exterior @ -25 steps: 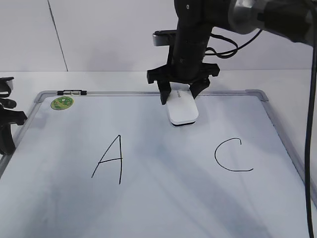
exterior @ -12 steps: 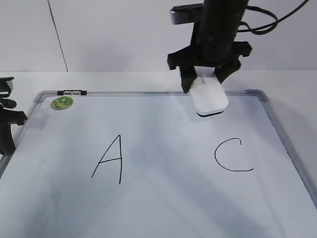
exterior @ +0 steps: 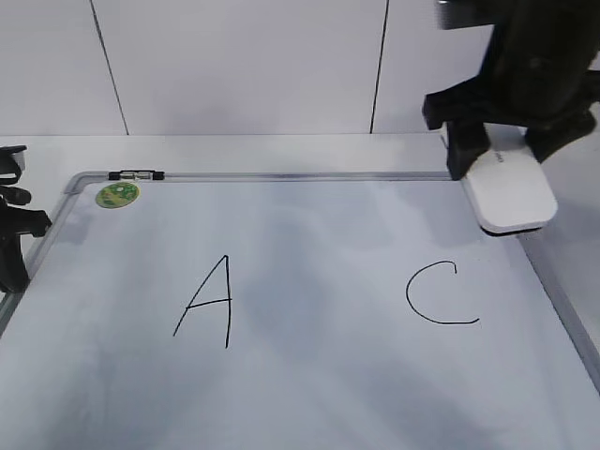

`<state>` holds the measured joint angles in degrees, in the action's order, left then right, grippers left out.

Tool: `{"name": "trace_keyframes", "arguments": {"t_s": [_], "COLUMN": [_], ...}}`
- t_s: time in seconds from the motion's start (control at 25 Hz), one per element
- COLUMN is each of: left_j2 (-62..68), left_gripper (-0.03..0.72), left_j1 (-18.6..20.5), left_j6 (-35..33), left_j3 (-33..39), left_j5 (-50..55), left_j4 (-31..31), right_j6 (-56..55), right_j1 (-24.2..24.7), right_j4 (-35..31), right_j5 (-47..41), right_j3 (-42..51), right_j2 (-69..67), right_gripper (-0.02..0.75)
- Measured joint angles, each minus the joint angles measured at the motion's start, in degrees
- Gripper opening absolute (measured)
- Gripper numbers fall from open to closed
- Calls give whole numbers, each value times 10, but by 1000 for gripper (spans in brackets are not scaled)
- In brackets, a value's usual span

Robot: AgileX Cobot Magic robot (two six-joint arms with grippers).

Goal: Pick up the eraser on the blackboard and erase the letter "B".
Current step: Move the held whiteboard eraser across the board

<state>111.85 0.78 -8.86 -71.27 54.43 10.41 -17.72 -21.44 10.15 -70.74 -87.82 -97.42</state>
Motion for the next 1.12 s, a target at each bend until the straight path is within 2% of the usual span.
{"name": "trace_keyframes", "arguments": {"t_s": [0.32,0.64,1.12], "left_j2": [0,0,0], "left_gripper": [21,21,21], "left_j1": [0,0,0], "left_j6": [0,0,0], "left_j3": [0,0,0], "left_j5": [0,0,0], "left_j4": [0,1,3], "right_j6": [-19,20,64], "right_j1": [64,117,122], "right_j4": [10,5,-38], "right_j5": [0,1,36], "right_j3": [73,79,79], "right_j2": [35,-8,-101], "right_gripper": [524,517,517]}}
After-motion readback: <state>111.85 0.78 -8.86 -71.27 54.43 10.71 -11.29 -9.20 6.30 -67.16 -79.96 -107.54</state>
